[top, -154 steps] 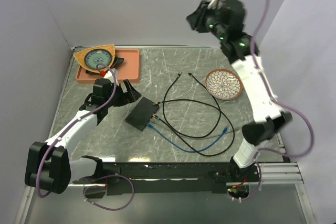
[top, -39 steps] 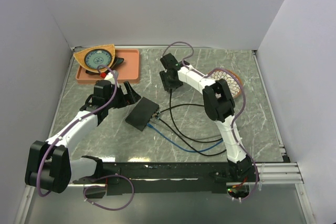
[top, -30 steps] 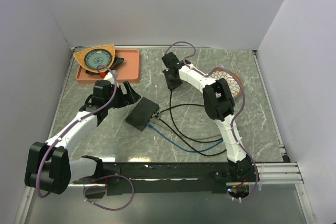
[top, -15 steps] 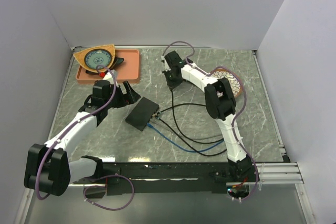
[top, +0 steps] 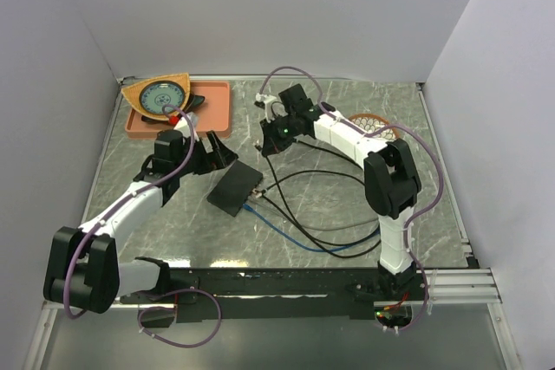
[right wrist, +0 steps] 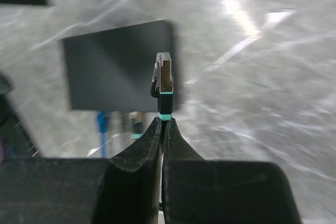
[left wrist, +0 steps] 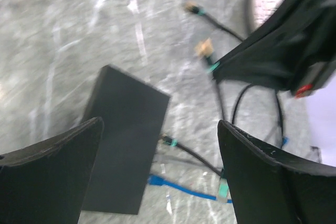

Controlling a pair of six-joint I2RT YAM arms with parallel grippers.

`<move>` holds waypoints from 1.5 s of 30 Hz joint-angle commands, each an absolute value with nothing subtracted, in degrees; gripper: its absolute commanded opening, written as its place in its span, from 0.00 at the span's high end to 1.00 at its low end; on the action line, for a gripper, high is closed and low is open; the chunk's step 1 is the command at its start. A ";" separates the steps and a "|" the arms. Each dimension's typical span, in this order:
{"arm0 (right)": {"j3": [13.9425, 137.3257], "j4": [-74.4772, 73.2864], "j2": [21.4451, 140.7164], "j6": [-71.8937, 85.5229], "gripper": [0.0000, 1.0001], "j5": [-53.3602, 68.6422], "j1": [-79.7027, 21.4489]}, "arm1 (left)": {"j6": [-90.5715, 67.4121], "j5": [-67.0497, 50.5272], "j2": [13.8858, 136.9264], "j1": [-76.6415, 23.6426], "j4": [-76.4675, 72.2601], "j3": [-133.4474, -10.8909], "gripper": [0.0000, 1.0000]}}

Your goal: Insert the plug into the switch port

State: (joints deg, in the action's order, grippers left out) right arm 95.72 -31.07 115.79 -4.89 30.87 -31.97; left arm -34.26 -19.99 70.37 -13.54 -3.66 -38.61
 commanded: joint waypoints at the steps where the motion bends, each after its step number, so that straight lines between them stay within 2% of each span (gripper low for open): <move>1: 92.90 -28.48 113.20 -7.29 1.00 43.58 -32.17 | -35.94 -27.41 70.05 -13.18 -13.52 -37.62 0.04; 10: 93.25 -25.67 113.12 -5.11 1.00 59.32 -31.55 | -37.71 -35.50 68.82 -13.18 -23.46 -34.63 0.01; 17: 93.78 -24.26 113.47 -3.43 1.00 64.33 -31.46 | -38.76 -37.00 69.26 -13.10 -26.71 -33.40 0.10; 22: 93.08 -24.52 112.85 -3.51 1.00 64.60 -31.55 | -40.78 -37.26 71.19 -13.10 -29.52 -33.22 0.21; 23: 92.99 -24.61 112.76 -3.60 1.00 64.77 -31.64 | -41.04 -37.35 71.45 -13.18 -29.88 -33.31 0.27; 25: 92.99 -25.05 112.68 -3.87 1.00 64.86 -31.55 | -41.75 -37.79 72.16 -13.10 -31.28 -33.40 0.31; 29: 92.37 -24.52 112.24 -3.52 1.00 65.04 -31.55 | -42.19 -39.64 73.65 -13.18 -32.52 -34.19 0.47; 31: 92.63 -24.52 112.24 -3.34 1.00 64.95 -31.55 | -42.54 -41.13 74.44 -13.18 -33.31 -34.45 0.49; 37: 93.60 -24.96 112.68 -3.16 1.00 65.21 -31.55 | -42.63 -41.14 74.01 -13.18 -33.58 -34.19 0.64; 40: 93.60 -25.13 112.50 -3.25 1.00 64.78 -31.55 | -42.28 -40.26 73.30 -13.18 -32.52 -34.10 0.79; 41: 93.69 -25.40 112.50 -3.25 1.00 64.25 -31.64 | -42.19 -40.17 73.21 -13.18 -32.35 -34.19 0.94; 42: 93.87 -25.92 112.50 -3.60 1.00 64.16 -31.55 | -42.27 -39.99 73.04 -13.18 -32.17 -34.19 0.99; 45: 94.39 -27.16 111.89 -4.57 1.00 62.14 -31.73 | -42.28 -39.55 72.86 -13.18 -31.82 -34.28 0.99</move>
State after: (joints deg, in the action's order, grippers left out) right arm 92.58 -26.28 115.22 -3.79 62.83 -31.88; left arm -43.20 -39.51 74.28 -13.19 -30.15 -33.67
